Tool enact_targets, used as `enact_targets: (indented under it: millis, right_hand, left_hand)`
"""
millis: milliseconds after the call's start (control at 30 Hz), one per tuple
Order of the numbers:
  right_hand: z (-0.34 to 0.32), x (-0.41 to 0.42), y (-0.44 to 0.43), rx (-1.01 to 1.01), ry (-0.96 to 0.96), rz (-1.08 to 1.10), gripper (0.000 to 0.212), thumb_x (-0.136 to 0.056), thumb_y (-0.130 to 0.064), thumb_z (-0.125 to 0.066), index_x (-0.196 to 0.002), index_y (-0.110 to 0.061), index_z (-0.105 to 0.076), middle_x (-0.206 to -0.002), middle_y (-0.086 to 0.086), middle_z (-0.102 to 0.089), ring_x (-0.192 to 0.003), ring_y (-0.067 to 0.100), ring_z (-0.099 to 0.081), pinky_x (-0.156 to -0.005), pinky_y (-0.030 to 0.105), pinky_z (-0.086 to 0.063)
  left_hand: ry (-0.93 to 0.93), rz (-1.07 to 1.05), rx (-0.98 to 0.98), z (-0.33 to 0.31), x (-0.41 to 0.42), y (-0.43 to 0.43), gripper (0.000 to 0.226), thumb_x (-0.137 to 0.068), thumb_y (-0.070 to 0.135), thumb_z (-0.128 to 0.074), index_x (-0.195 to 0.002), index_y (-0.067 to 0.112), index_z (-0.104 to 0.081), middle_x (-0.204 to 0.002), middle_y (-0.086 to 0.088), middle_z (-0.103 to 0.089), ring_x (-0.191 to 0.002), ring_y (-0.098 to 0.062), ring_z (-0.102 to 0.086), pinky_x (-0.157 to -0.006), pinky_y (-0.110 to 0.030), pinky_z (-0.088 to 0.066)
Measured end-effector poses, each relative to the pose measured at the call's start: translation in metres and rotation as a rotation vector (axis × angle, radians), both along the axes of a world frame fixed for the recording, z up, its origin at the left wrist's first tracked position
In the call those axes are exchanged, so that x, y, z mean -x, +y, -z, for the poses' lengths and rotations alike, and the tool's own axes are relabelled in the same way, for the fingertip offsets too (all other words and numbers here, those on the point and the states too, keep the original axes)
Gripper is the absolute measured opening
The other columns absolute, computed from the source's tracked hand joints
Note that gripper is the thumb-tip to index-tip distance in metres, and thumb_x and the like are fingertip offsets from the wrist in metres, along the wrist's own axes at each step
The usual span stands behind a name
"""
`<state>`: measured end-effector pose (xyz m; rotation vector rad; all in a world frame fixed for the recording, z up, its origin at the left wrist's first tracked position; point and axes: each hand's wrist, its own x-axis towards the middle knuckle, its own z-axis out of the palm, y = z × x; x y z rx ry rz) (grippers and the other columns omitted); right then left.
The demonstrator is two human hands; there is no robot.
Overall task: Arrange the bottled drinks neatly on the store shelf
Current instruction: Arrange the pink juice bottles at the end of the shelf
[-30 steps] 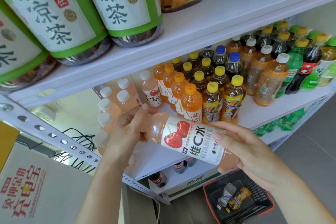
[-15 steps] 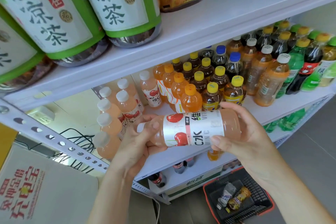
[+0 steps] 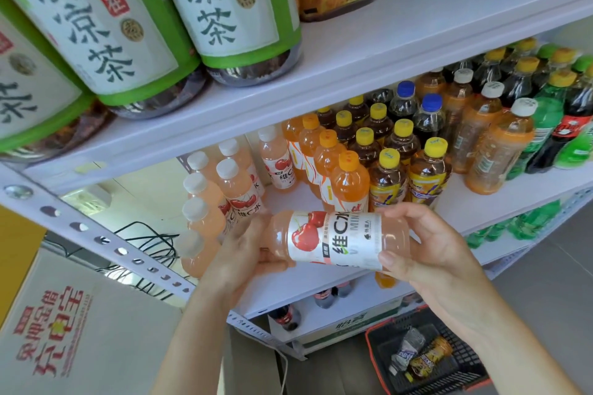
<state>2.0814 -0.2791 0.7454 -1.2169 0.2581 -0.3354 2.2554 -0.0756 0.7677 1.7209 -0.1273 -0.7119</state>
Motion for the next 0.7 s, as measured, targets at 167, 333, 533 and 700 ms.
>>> enact_targets:
  millis: [167, 333, 533, 700]
  right_hand:
    - [0.005, -0.014, 0.001, 0.053, 0.076, -0.007, 0.053, -0.074, 0.0, -0.078, -0.118, -0.026, -0.063, -0.125, 0.001, -0.065, -0.121, 0.023, -0.058, -0.101, 0.054, -0.047]
    - [0.003, -0.037, 0.001, 0.56, 0.294, -0.078, 0.05, -0.089, -0.019, -0.07, -0.129, -0.04, -0.05, -0.129, -0.023, -0.057, -0.12, -0.008, -0.051, -0.098, 0.017, -0.042]
    - [-0.013, -0.061, -0.01, 1.018, 0.193, 0.221, 0.051, -0.087, -0.017, -0.068, -0.134, -0.027, -0.05, -0.126, -0.005, -0.054, -0.115, 0.012, -0.051, -0.091, 0.029, -0.046]
    - [-0.011, -0.083, -0.013, 1.203, 0.249, 0.219, 0.067, -0.085, -0.012, -0.069, -0.145, -0.015, -0.039, -0.134, 0.013, -0.049, -0.123, 0.031, -0.049, -0.101, 0.042, -0.044]
  left_hand:
    - [-0.26, -0.075, -0.014, 0.002, -0.006, 0.007, 0.039, -0.101, 0.041, -0.048, -0.091, 0.005, -0.062, -0.05, 0.006, -0.045, -0.045, -0.009, -0.038, -0.041, -0.018, -0.029]
    - [-0.711, -0.034, -0.311, -0.008, -0.019, 0.005, 0.027, -0.093, 0.057, -0.052, -0.091, 0.032, -0.06, -0.06, 0.014, -0.061, -0.052, -0.002, -0.053, -0.049, -0.025, -0.042]
    - [-1.018, 0.069, -0.613, -0.003, -0.05, -0.028, 0.032, -0.092, 0.052, -0.054, -0.111, 0.026, -0.055, -0.08, 0.007, -0.057, -0.071, -0.021, -0.054, -0.056, -0.03, -0.03]
    - [-0.983, 0.156, -0.692, 0.01, -0.096, -0.068, 0.036, -0.096, 0.039, -0.056, -0.125, 0.018, -0.05, -0.116, -0.01, -0.063, -0.097, -0.031, -0.06, -0.074, -0.031, -0.036]
